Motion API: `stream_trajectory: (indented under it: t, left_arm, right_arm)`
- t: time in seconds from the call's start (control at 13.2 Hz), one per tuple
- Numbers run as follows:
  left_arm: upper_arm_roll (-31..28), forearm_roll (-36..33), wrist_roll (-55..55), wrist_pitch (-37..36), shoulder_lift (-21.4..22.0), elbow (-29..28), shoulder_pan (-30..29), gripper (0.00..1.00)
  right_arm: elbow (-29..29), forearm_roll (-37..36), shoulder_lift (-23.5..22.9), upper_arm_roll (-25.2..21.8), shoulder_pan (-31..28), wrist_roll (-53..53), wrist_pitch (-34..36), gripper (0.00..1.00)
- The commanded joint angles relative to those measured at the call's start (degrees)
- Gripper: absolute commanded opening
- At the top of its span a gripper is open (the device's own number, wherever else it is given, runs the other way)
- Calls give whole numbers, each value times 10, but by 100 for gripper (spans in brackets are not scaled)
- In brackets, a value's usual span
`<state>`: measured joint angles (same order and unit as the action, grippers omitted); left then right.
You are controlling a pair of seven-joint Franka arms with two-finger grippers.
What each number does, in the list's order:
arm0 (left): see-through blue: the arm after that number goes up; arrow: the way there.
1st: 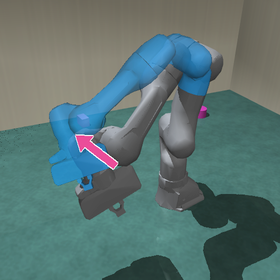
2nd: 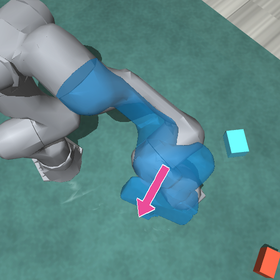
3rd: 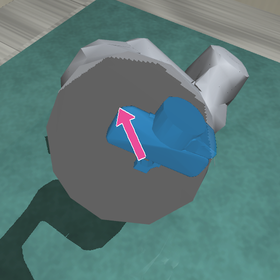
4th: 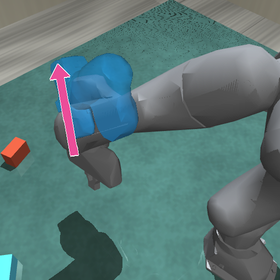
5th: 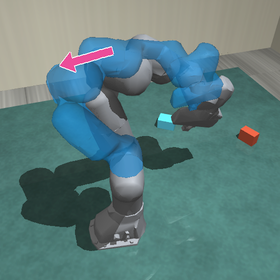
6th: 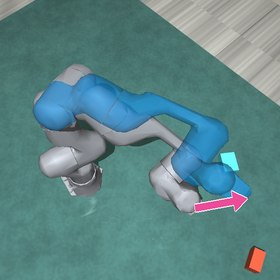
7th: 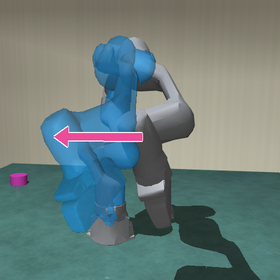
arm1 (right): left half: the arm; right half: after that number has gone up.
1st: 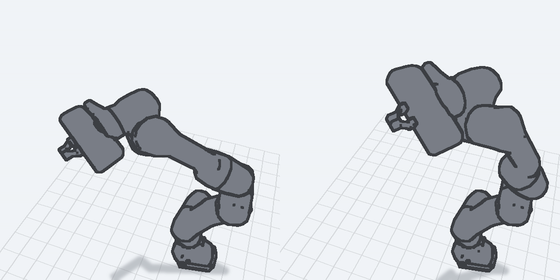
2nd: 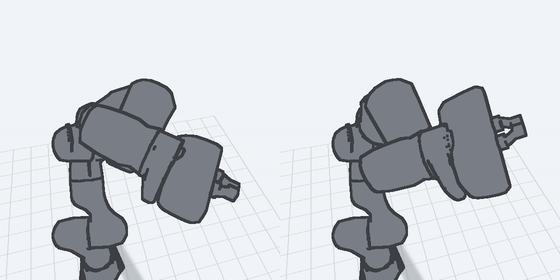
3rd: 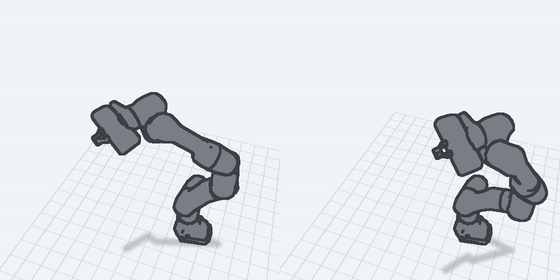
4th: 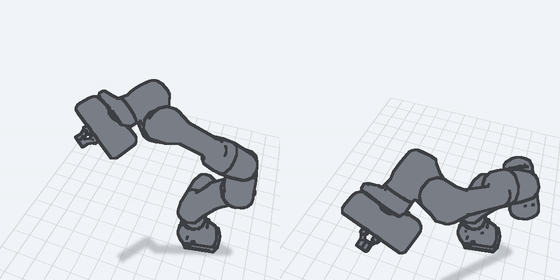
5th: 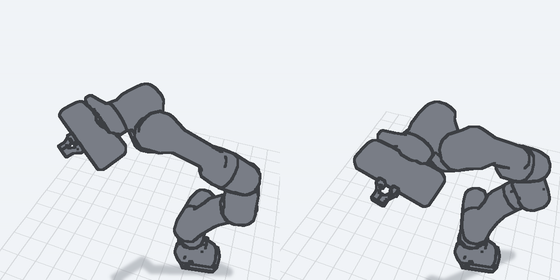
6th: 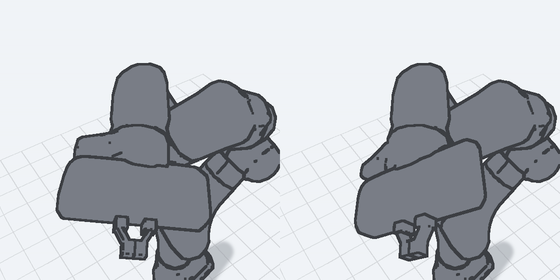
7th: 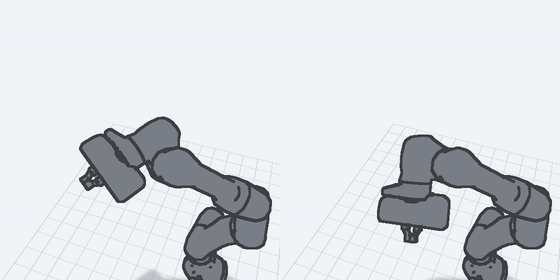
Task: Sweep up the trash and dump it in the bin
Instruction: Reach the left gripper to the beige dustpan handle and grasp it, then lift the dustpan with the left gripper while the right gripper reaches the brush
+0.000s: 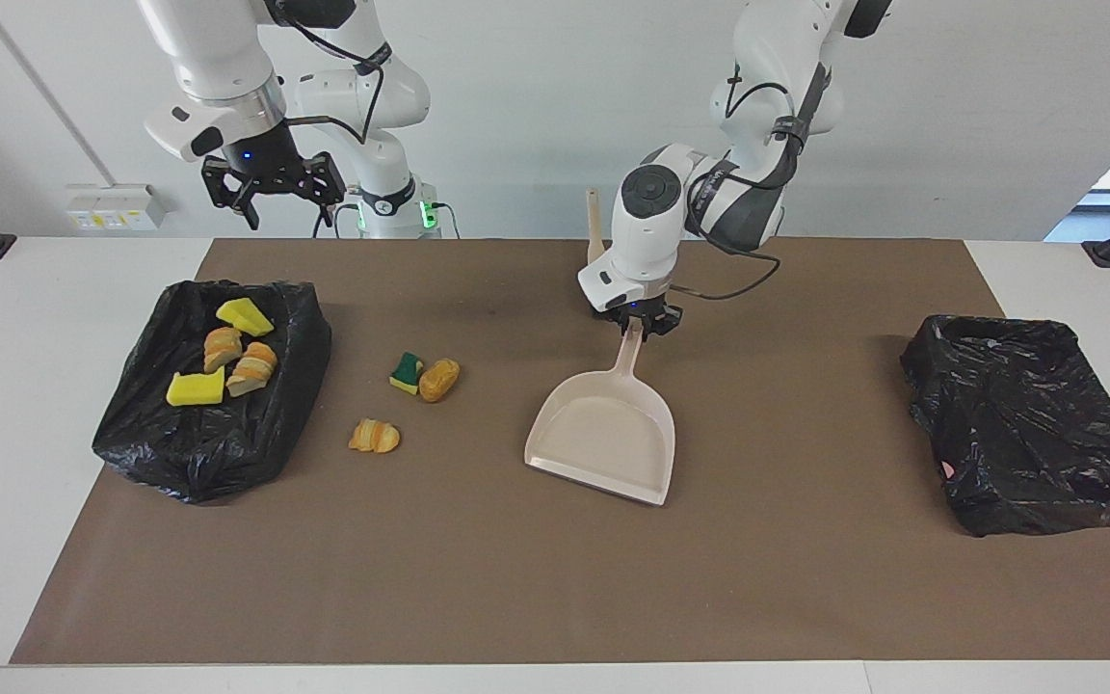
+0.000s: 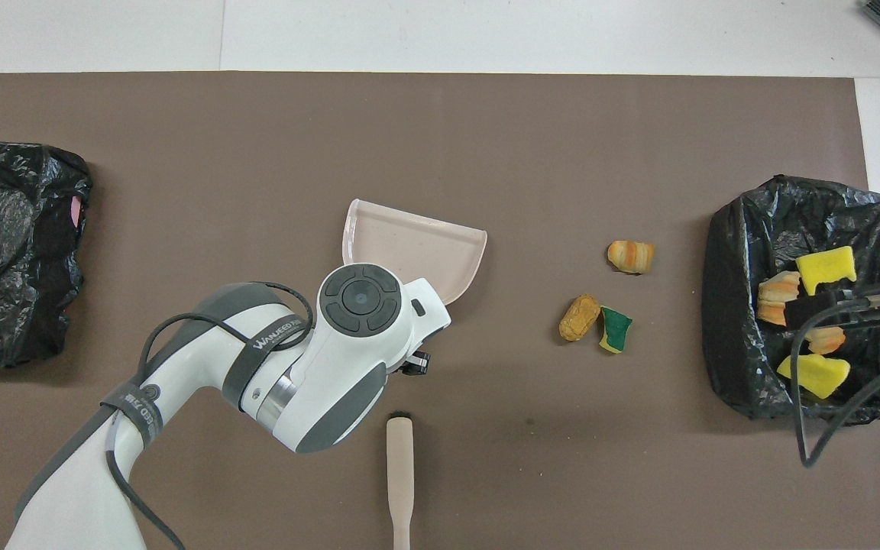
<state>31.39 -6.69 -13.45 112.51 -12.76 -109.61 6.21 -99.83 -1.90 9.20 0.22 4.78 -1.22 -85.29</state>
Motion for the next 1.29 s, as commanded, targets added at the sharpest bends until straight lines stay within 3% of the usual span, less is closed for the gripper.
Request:
stream_trajectory:
  t: [0.0,0.15,0.38,0.53,0.91,1.21]
  left_arm:
    - [-2,-26,74,-12,2,6,-20,0]
    - [-2,-38,144,-10,2,5,-29,0]
    - [-3,-45,221,-1,-9,6,-56,0]
    - [-3,-68,292,16,-10,5,-68,0]
    - [-3,-111,416,23,-10,-7,-81,0]
    - [-2,-139,503,26,-8,-10,-83,0]
  right_arm:
    - [-71,10,55,2,24,17,6,100]
    - [-128,10,92,2,44,30,3,100]
    - [-168,37,113,4,83,37,7,100]
    - [-208,48,132,13,123,101,-4,100]
    - [-281,105,129,28,247,277,-51,100]
    - [-305,163,62,31,387,523,-173,100]
